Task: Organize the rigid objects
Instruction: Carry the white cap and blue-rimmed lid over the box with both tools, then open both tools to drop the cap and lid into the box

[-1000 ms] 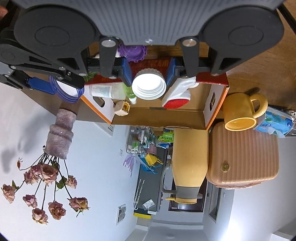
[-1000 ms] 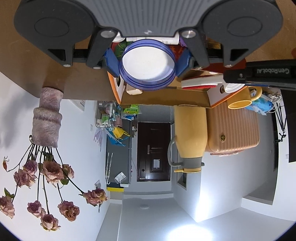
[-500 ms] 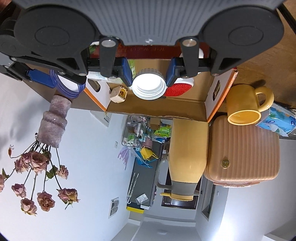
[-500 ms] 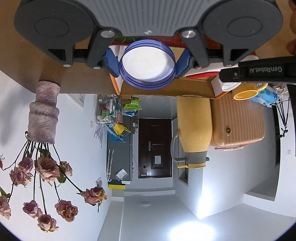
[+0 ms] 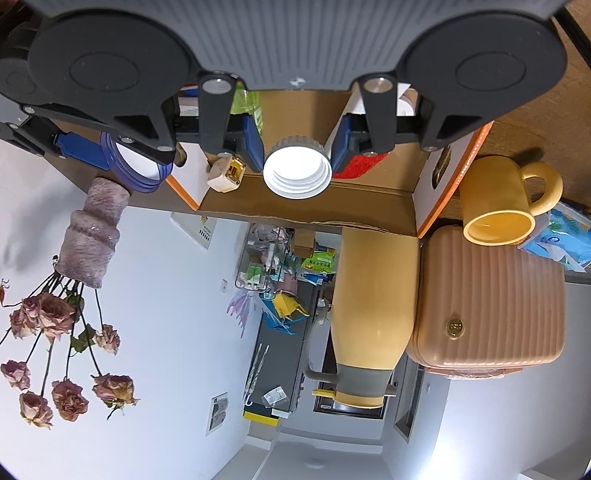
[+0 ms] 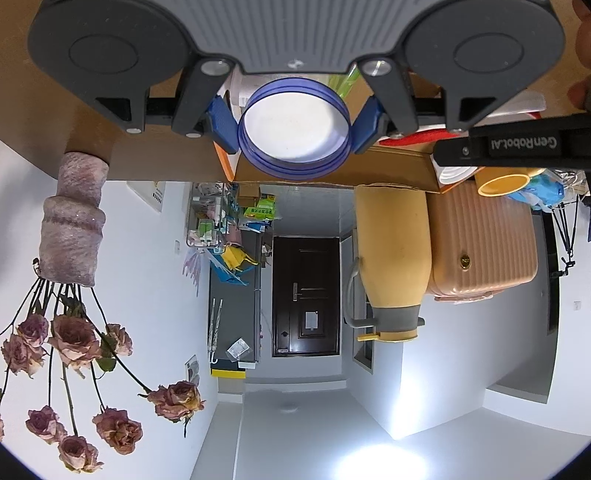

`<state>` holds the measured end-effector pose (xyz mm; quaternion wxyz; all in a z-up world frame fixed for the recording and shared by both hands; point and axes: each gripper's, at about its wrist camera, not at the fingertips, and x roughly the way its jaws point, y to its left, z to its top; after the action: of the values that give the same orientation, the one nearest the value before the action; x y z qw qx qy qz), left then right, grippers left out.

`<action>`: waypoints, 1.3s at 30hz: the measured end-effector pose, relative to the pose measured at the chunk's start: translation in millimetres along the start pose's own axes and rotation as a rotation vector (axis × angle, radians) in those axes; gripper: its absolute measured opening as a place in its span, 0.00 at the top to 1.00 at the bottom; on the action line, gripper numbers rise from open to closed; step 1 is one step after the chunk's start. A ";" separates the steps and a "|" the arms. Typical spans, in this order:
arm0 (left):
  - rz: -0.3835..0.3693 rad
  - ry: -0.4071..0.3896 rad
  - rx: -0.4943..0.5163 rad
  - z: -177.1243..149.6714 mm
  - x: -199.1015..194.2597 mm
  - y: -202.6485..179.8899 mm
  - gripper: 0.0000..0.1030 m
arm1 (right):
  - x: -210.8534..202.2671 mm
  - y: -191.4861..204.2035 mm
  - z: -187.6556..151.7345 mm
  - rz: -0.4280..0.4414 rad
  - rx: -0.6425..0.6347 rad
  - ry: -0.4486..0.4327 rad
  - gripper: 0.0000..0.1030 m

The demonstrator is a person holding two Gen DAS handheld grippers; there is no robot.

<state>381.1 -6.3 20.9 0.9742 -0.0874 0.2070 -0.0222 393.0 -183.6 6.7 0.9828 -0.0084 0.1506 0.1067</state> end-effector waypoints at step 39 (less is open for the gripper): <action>0.113 -0.036 -0.009 12.2 34.9 13.5 0.00 | 64.8 -14.7 3.2 0.000 -0.003 0.084 0.03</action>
<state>418.0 6.1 15.6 0.9771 -0.0803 0.1939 0.0351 457.4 -184.4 -9.7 0.9756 -0.0142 0.1913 0.1065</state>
